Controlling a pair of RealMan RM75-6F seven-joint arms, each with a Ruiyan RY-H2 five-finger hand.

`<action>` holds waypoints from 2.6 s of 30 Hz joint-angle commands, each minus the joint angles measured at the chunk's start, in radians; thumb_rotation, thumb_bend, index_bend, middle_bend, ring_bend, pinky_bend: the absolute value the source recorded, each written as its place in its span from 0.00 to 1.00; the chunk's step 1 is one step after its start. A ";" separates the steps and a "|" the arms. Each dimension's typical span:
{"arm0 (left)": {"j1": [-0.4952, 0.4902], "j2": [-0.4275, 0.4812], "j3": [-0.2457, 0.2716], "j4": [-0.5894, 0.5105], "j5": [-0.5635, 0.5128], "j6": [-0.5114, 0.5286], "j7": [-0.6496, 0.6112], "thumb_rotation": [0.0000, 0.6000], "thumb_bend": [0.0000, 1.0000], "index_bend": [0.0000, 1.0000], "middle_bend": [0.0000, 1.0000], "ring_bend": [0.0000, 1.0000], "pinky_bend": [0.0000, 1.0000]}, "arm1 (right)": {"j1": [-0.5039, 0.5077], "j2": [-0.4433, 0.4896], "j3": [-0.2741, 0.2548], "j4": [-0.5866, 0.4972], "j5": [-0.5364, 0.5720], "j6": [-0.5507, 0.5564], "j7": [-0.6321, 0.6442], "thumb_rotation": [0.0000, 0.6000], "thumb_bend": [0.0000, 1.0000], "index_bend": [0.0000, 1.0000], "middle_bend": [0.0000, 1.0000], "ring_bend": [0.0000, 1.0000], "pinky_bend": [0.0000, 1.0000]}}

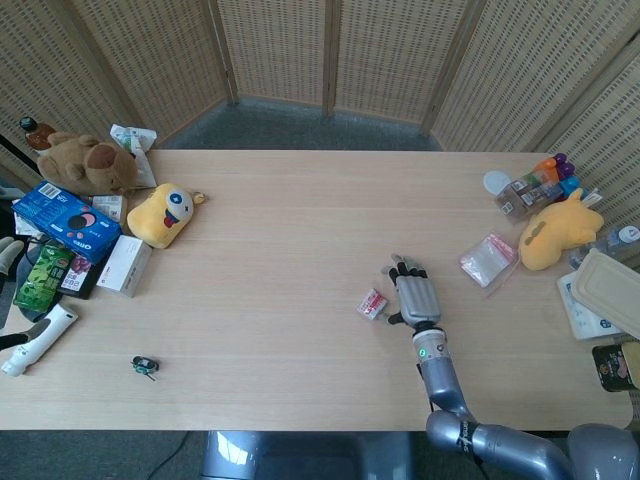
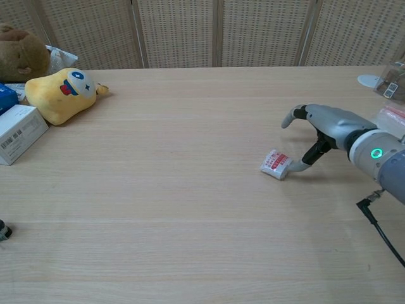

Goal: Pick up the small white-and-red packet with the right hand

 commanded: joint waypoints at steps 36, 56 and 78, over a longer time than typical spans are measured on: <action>0.002 -0.003 0.008 -0.002 0.011 -0.007 -0.002 1.00 0.00 0.08 0.00 0.00 0.00 | 0.112 -0.056 -0.108 0.239 -0.213 -0.149 0.156 1.00 0.00 0.38 0.00 0.00 0.00; 0.002 -0.007 0.010 -0.001 0.013 -0.009 0.007 1.00 0.00 0.08 0.00 0.00 0.00 | 0.126 -0.028 -0.118 0.254 -0.357 -0.056 0.182 1.00 0.00 0.67 0.00 0.00 0.00; 0.005 -0.005 0.018 -0.016 0.033 -0.005 0.005 1.00 0.00 0.08 0.00 0.00 0.00 | 0.188 0.188 0.018 -0.187 -0.302 0.021 -0.125 1.00 0.00 0.68 0.00 0.00 0.00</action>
